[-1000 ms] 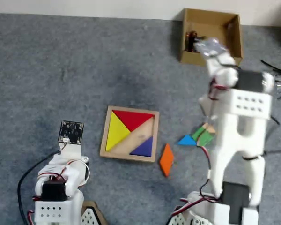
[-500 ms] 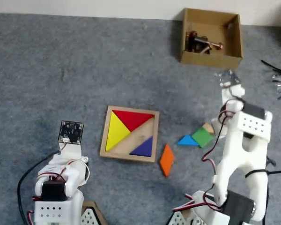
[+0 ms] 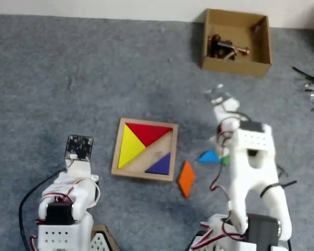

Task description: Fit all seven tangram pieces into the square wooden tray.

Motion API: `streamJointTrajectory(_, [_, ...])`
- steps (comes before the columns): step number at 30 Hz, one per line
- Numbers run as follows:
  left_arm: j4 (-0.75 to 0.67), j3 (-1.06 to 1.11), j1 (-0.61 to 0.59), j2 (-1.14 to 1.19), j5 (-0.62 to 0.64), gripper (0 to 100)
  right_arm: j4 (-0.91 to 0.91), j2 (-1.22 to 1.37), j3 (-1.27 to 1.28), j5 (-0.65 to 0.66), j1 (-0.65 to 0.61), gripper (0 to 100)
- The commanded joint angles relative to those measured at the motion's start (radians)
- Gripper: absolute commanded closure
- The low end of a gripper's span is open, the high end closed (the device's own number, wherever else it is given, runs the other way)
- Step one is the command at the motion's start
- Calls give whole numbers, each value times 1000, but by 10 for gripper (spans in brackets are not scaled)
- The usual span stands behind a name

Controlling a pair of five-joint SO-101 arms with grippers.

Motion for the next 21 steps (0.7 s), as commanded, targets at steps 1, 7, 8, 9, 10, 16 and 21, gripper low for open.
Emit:
streamJointTrajectory(1, [3,18,12,-10,2,995,-18,-45,42,8,-97,773])
streamJointTrajectory(7, [3,18,12,-10,2,995,-18,-48,117,-144,-206,773])
streamJointTrajectory(8, [3,18,12,-10,2,995,-18,-48,119,-190,-211,773])
streamJointTrajectory(9, [3,18,12,-10,2,995,-18,-48,119,-229,-211,773])
streamJointTrajectory(10, [3,18,12,-10,2,995,-18,-48,119,-270,-211,773])
streamJointTrajectory(16, [3,18,12,-10,2,995,-19,-48,125,-621,-229,773])
streamJointTrajectory(21, [3,18,12,-10,2,995,-18,-50,125,-770,-292,773])
